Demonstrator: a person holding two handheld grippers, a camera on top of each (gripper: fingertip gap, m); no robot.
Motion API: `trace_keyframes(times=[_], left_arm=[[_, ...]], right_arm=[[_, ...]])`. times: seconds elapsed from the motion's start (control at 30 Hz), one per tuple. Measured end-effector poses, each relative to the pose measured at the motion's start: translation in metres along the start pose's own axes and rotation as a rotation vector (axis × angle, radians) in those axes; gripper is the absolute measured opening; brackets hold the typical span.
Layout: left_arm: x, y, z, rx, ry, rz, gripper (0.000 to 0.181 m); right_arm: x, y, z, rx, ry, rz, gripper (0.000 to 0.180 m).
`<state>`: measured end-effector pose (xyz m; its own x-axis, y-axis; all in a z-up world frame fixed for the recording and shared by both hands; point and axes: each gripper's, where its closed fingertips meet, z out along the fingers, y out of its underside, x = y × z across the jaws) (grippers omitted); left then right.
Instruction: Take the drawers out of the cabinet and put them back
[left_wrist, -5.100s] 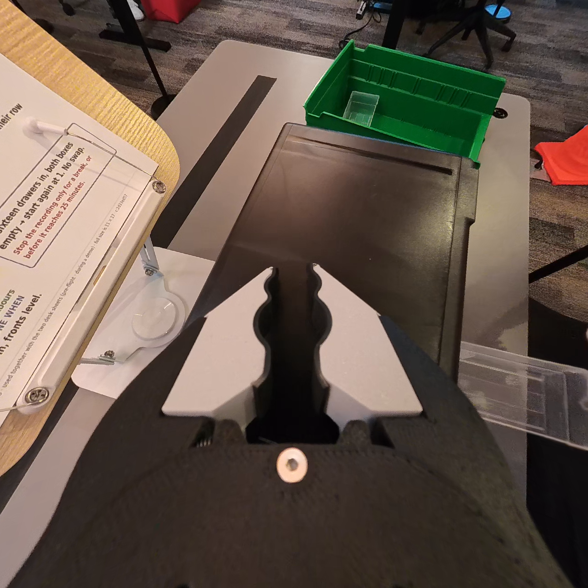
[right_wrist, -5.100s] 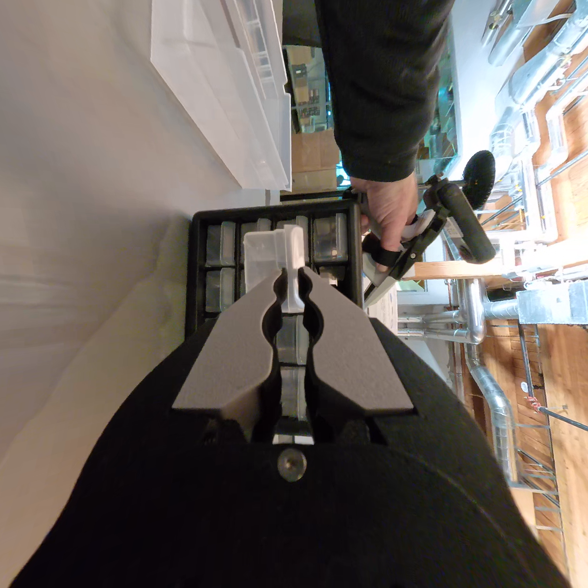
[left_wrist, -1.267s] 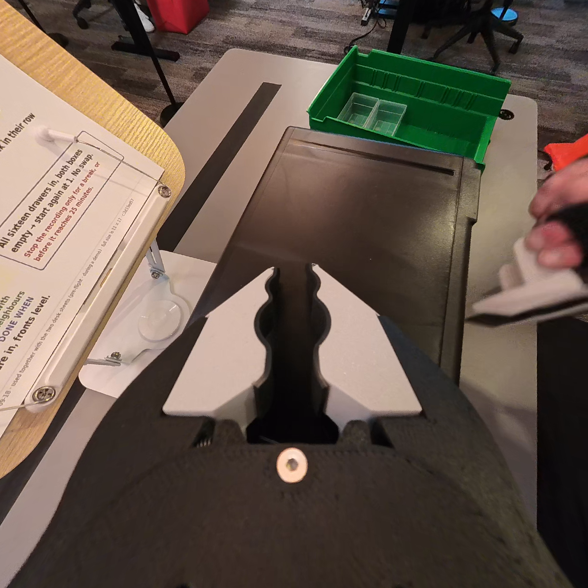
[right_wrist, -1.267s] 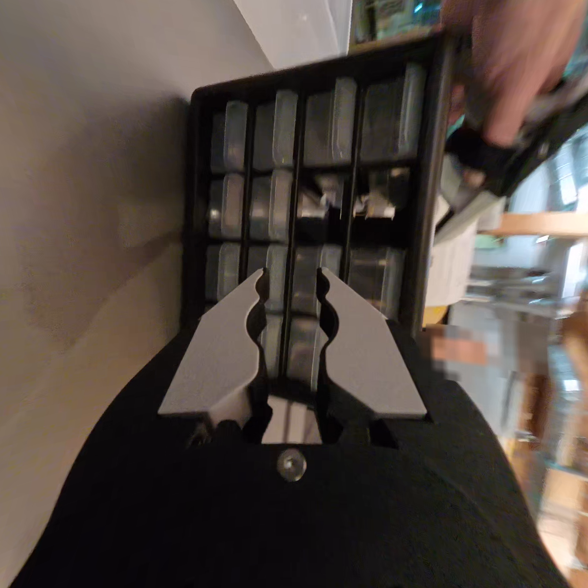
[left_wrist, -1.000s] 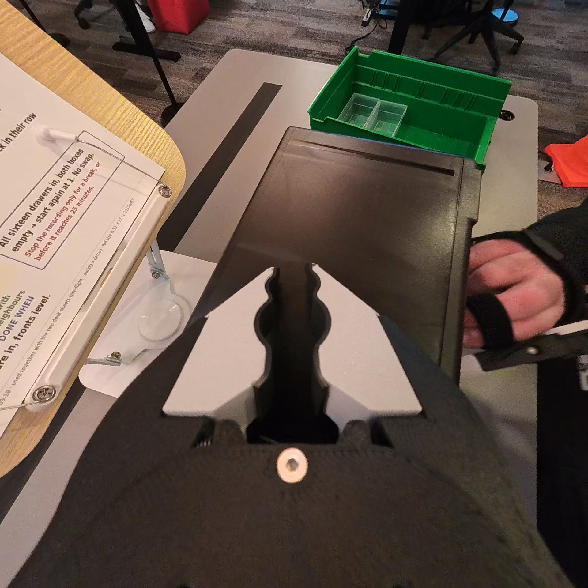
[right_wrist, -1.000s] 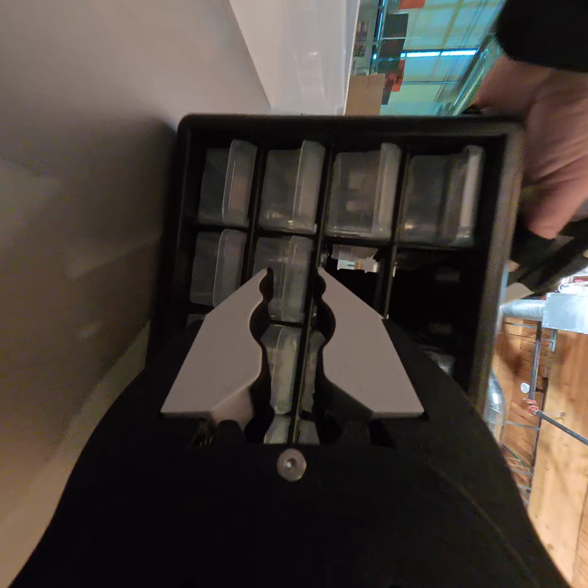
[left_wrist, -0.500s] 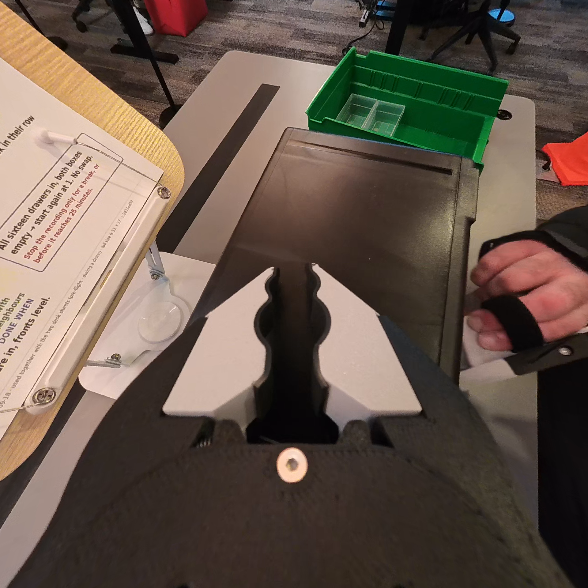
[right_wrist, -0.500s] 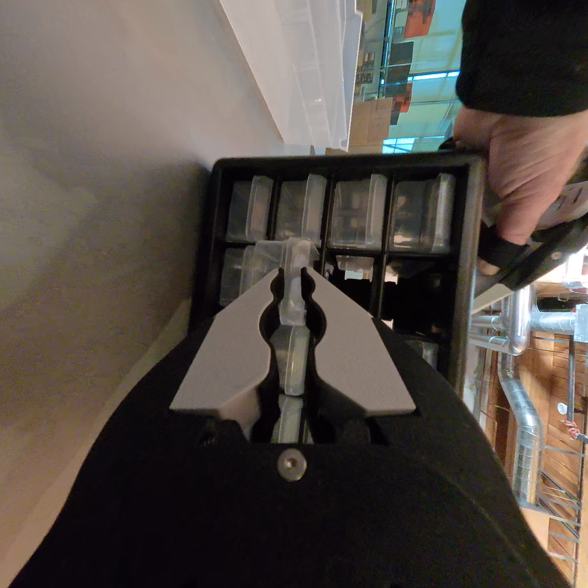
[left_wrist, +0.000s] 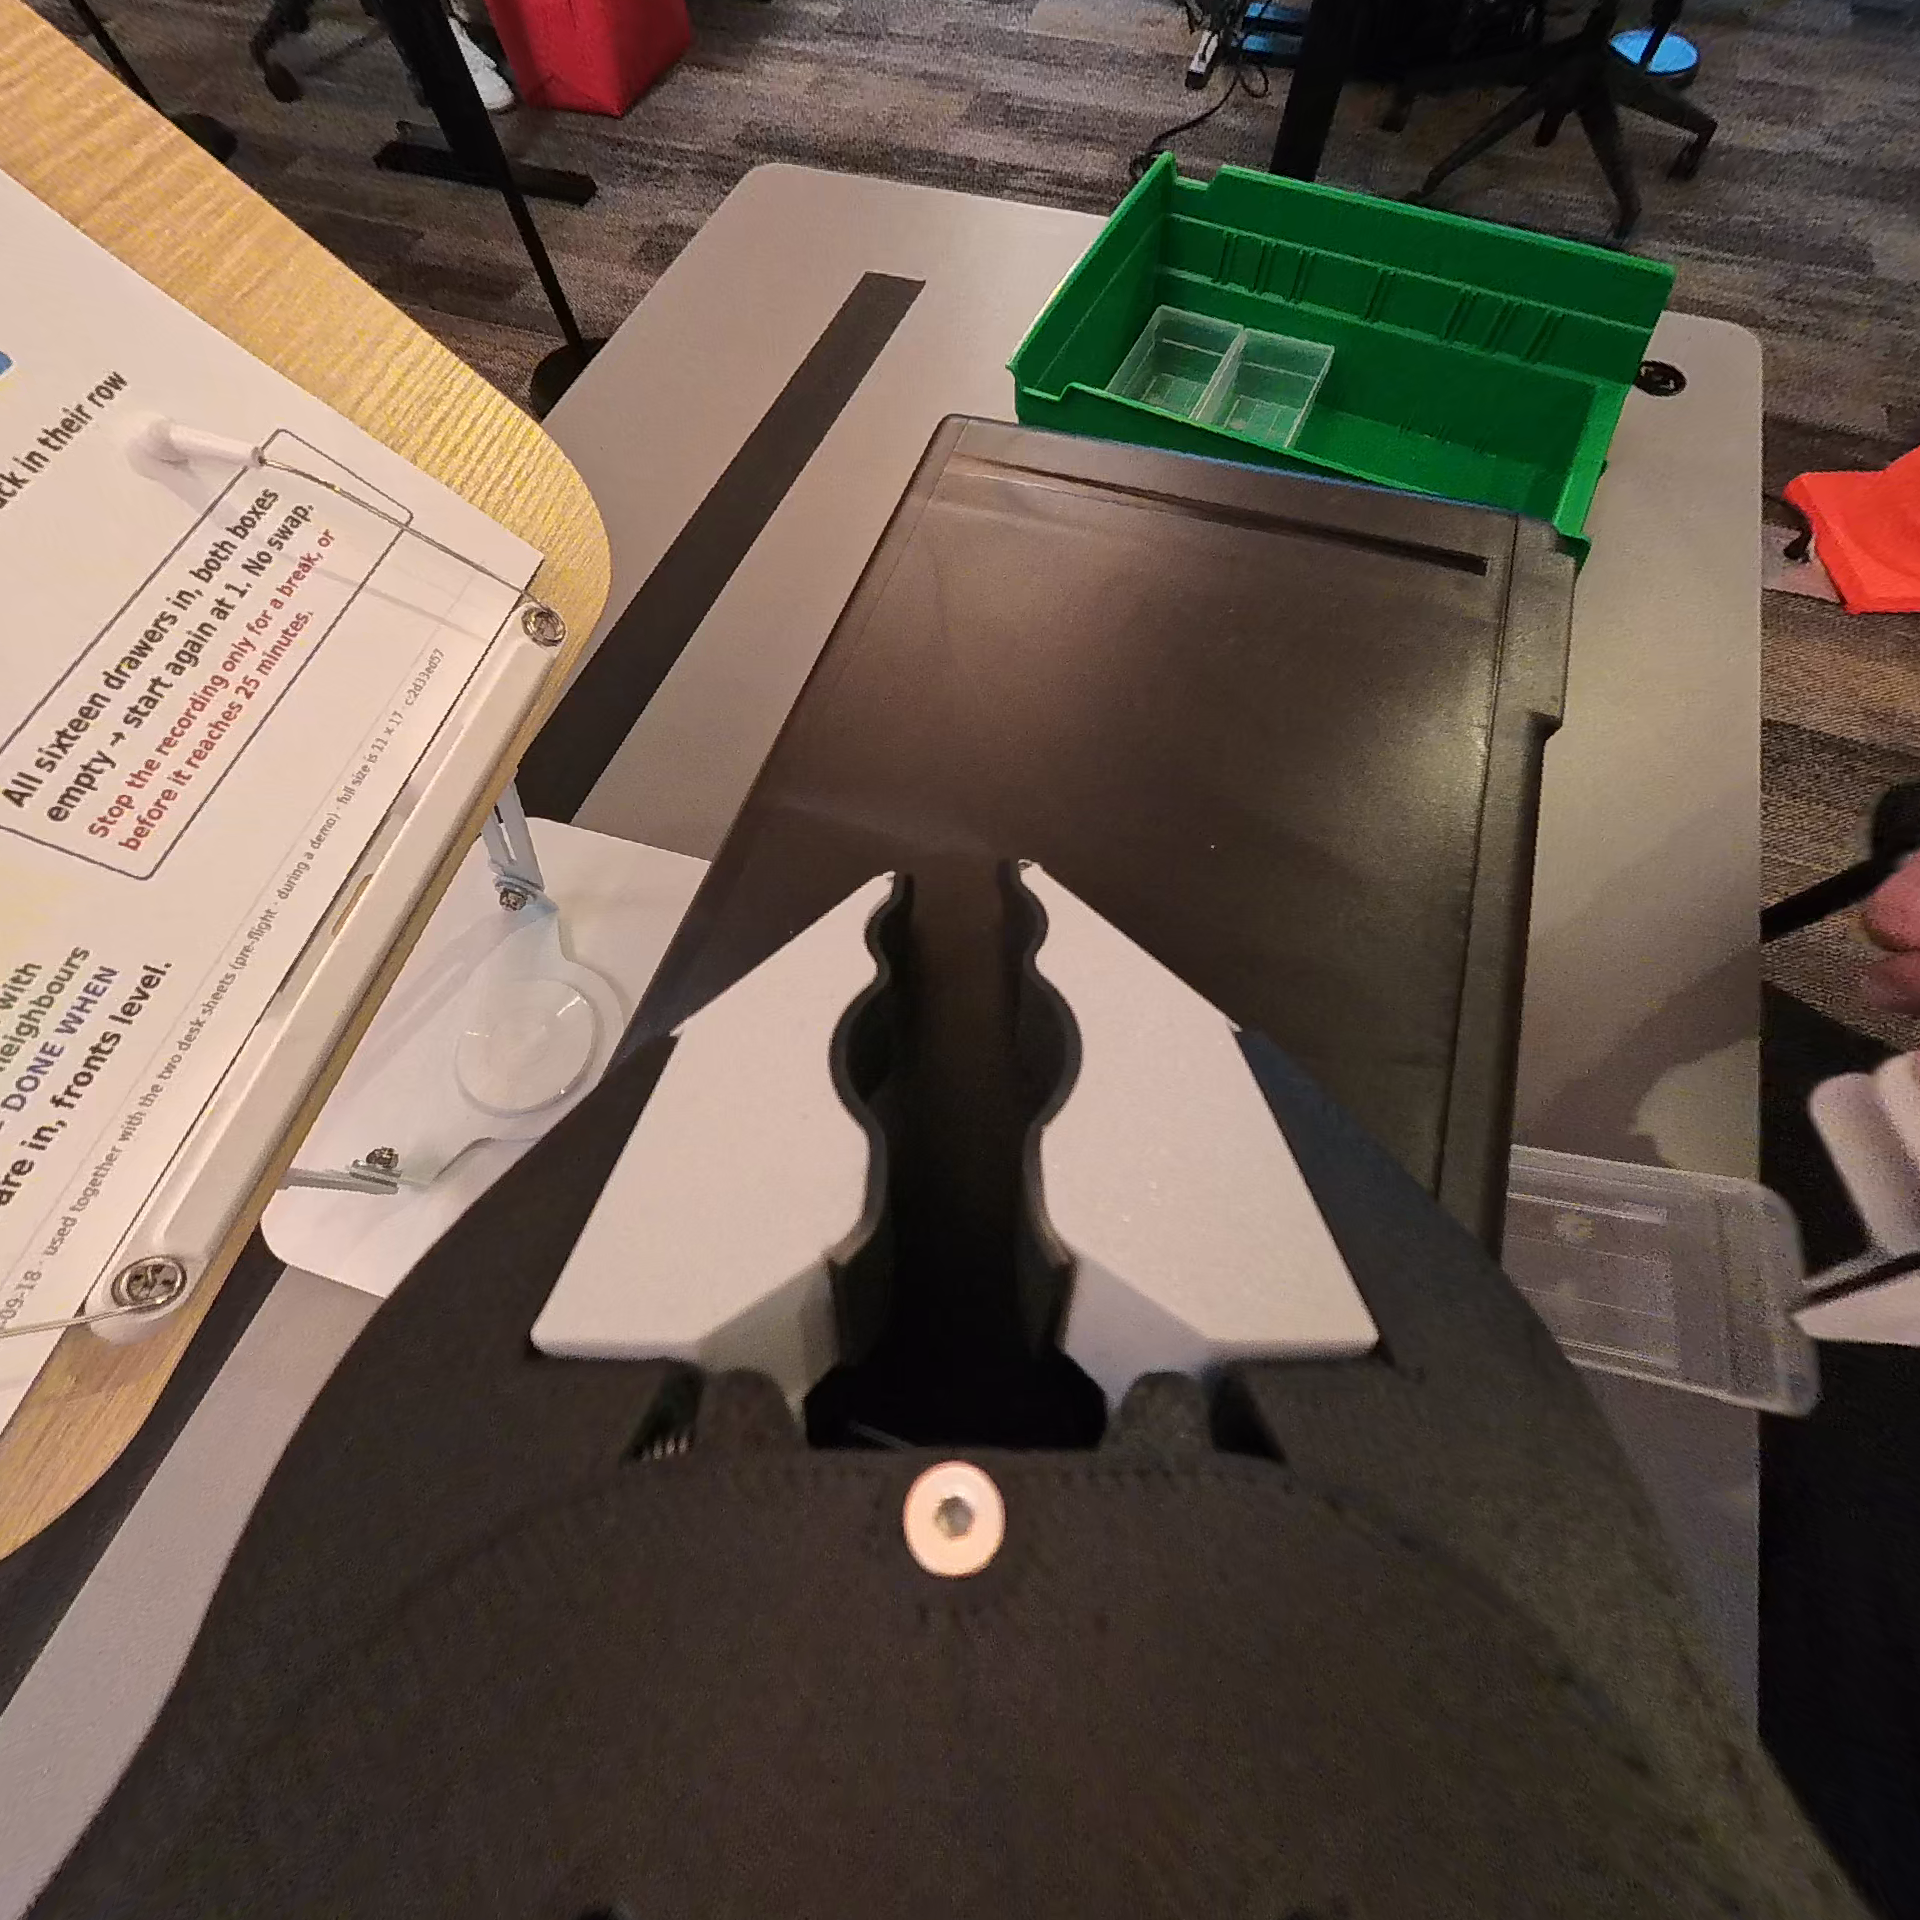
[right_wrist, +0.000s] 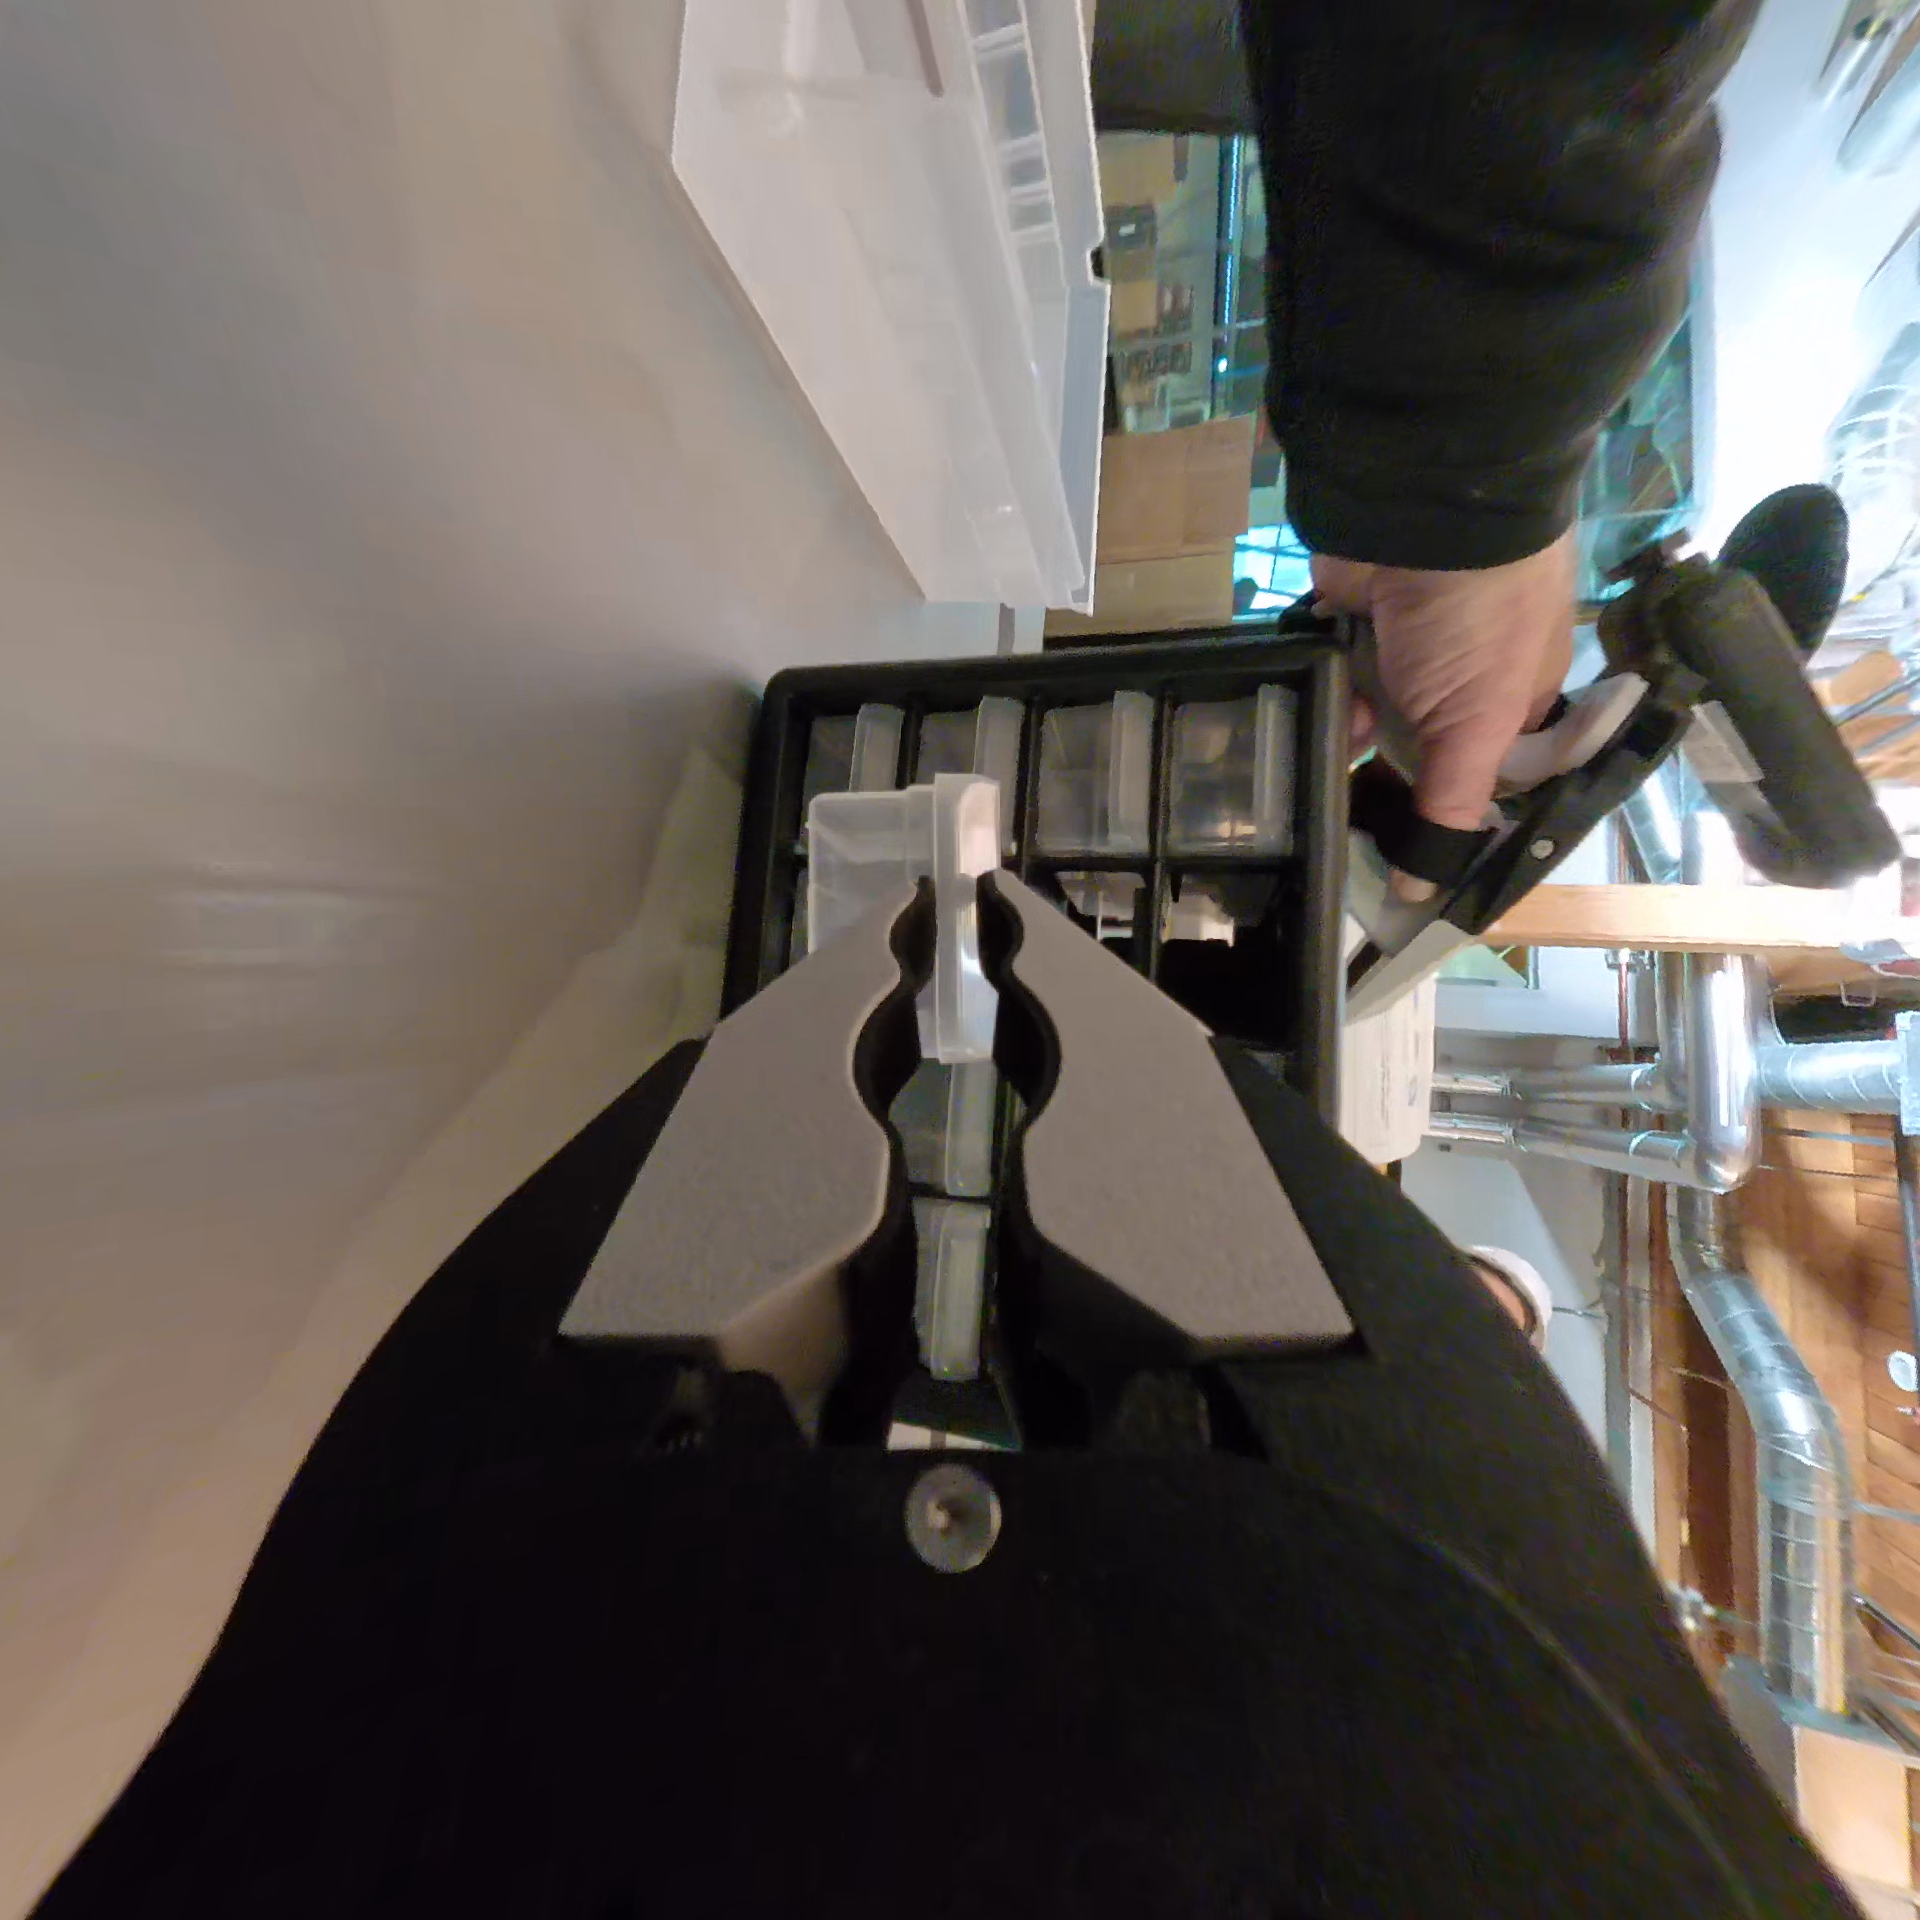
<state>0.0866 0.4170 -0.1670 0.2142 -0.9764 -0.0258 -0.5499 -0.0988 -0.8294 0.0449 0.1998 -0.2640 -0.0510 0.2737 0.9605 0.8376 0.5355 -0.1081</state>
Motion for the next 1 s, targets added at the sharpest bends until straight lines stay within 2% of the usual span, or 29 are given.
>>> trace_keyframes(times=[0.03,0.23,0.4,0.53,0.6,0.67,0.77,0.83,1.0], left_arm=[[0.0,0.0,0.0,0.0,-0.001,-0.001,0.016],[-0.001,0.0,0.0,0.002,-0.006,-0.001,0.017],[0.0,0.0,0.0,0.002,-0.004,0.002,0.017],[0.0,0.0,0.0,0.002,-0.006,0.005,0.017],[0.0,0.0,0.0,0.003,-0.005,0.006,0.017],[0.0,0.0,0.0,0.003,-0.004,0.005,0.017],[0.0,0.0,0.0,0.003,-0.002,0.005,0.017],[0.0,0.0,0.0,0.002,-0.002,0.004,0.017],[0.0,0.0,0.0,0.004,-0.01,0.003,0.016]], right_arm=[[0.002,-0.003,-0.004,0.008,0.003,-0.007,0.003],[-0.004,-0.002,-0.022,0.027,-0.049,-0.009,0.001],[-0.027,0.022,-0.048,0.014,-0.201,0.086,0.004],[-0.065,0.058,-0.08,-0.074,-0.485,0.224,0.024],[-0.088,0.079,-0.101,-0.189,-0.706,0.436,0.034],[-0.093,0.095,-0.106,-0.289,-0.766,0.645,0.067],[-0.081,0.095,-0.091,-0.36,-0.717,0.897,0.084],[-0.08,0.078,-0.074,-0.353,-0.748,1.012,0.097],[-0.101,0.092,-0.023,-0.541,-0.715,0.897,0.086]])
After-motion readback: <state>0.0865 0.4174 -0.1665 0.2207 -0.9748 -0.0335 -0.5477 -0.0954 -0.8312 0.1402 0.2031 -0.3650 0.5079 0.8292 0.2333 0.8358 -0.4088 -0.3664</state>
